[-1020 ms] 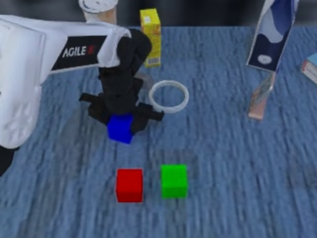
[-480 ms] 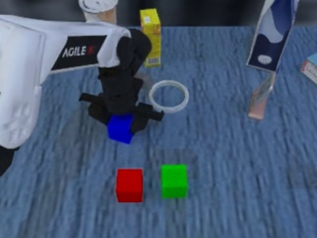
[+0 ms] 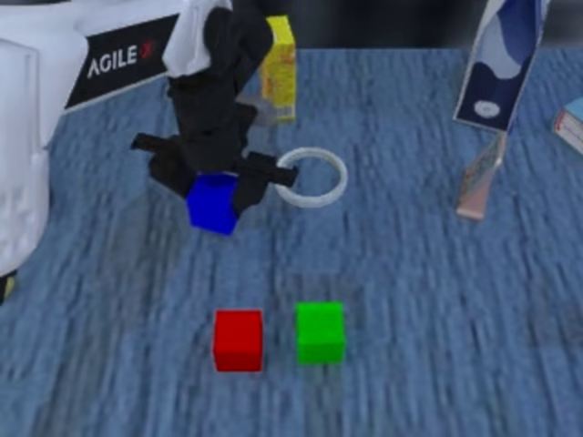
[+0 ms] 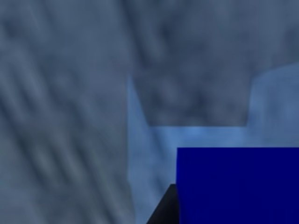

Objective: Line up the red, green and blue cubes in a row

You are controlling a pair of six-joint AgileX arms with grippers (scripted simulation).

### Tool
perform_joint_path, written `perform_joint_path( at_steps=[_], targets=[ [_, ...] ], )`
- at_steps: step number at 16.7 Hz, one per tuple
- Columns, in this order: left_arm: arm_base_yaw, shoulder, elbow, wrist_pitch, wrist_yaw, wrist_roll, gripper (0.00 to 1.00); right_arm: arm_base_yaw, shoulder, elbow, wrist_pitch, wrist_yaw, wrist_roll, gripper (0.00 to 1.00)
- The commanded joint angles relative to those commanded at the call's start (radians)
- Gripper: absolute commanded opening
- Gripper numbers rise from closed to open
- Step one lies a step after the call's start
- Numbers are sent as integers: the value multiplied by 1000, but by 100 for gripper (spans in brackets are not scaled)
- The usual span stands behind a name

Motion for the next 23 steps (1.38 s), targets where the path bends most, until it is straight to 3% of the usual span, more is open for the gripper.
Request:
perform_joint_path(
  at_steps=[6, 9, 19, 23],
  targets=[
    [-4, -10, 17, -24, -1, -1, 0, 0, 0, 0, 0, 0, 0, 100],
    [-49, 6, 46, -41, -2, -68, 0, 0, 0, 0, 0, 0, 0, 100],
    [-418, 76, 215, -159, -10, -704, 0, 0, 0, 0, 0, 0, 0, 100],
    [-503, 76, 250, -175, -14, -829, 0, 0, 0, 0, 0, 0, 0, 100]
  ],
)
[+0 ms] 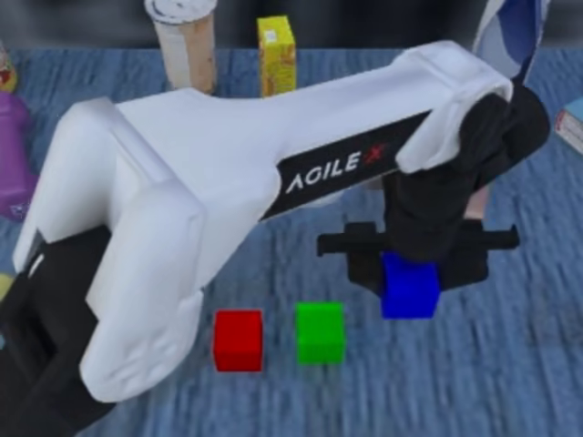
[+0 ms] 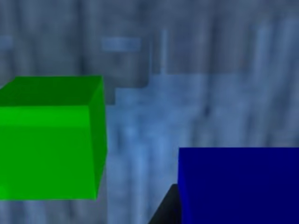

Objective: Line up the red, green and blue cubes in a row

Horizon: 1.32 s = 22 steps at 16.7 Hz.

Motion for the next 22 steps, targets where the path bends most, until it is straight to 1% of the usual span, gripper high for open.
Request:
perform_joint_path(
  at_steps=[6, 12, 17, 22],
  targets=[
    [3, 1, -18, 18, 0, -2, 0, 0, 0, 0, 0, 0, 0, 100],
    [-3, 39, -173, 219, 1, -3, 0, 0, 0, 0, 0, 0, 0, 100],
    [-3, 46, -195, 243, 0, -4, 0, 0, 0, 0, 0, 0, 0, 100],
    [-3, 46, -195, 243, 0, -4, 38, 0, 0, 0, 0, 0, 0, 100]
  ],
)
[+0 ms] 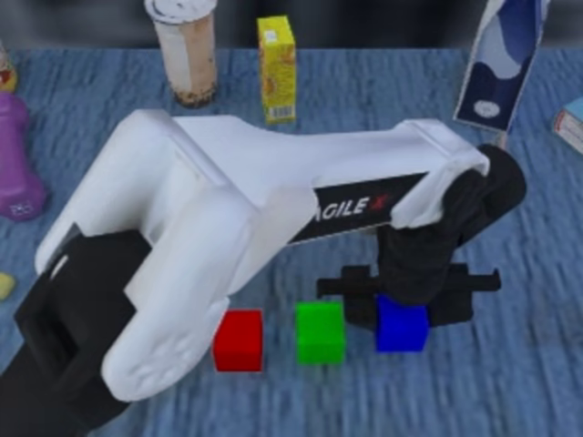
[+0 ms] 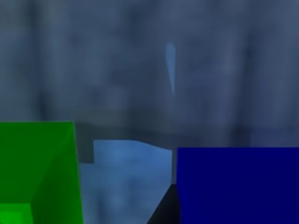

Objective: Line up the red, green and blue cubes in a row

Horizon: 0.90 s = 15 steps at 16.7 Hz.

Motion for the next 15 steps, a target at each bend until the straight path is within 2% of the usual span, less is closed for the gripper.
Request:
perform_joint_path(
  at_steps=[8, 15],
  targets=[
    [0, 0, 0, 0, 0, 0, 98, 0, 0, 0, 0, 0, 0, 100],
    [0, 0, 0, 0, 0, 0, 100, 0, 0, 0, 0, 0, 0, 100]
  ],
)
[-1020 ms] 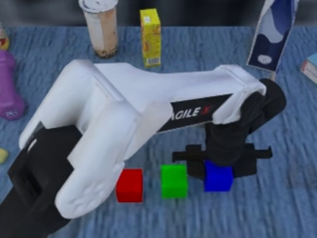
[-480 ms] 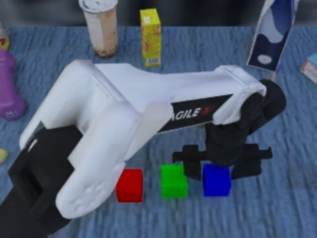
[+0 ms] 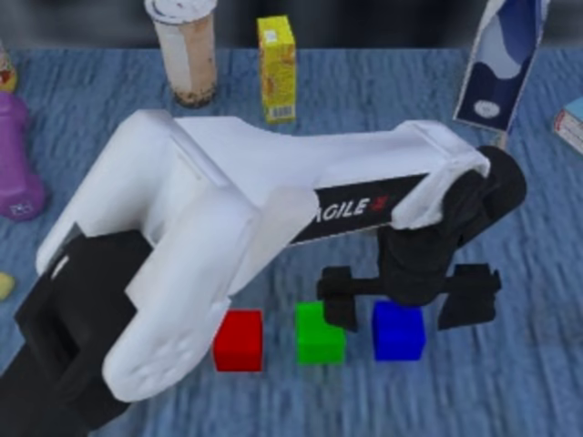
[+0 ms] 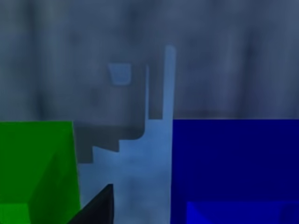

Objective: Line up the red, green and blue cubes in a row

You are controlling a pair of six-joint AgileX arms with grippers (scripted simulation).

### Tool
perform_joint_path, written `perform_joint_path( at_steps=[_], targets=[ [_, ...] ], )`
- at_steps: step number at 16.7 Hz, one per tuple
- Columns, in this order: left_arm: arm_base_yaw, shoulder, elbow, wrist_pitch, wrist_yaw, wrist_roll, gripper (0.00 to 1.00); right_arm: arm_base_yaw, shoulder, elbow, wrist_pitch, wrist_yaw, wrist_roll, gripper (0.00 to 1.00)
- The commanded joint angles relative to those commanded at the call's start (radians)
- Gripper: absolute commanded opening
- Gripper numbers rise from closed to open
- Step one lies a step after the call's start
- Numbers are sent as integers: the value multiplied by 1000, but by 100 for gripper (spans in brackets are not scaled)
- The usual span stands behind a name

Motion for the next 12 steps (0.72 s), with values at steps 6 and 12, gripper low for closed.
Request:
perform_joint_path(
  at_steps=[6, 12],
  targets=[
    [6, -15, 62, -76, 0, -3, 100, 0, 0, 0, 0, 0, 0, 100],
    [18, -58, 179, -236, -1, -4, 100, 0, 0, 0, 0, 0, 0, 100]
  ],
)
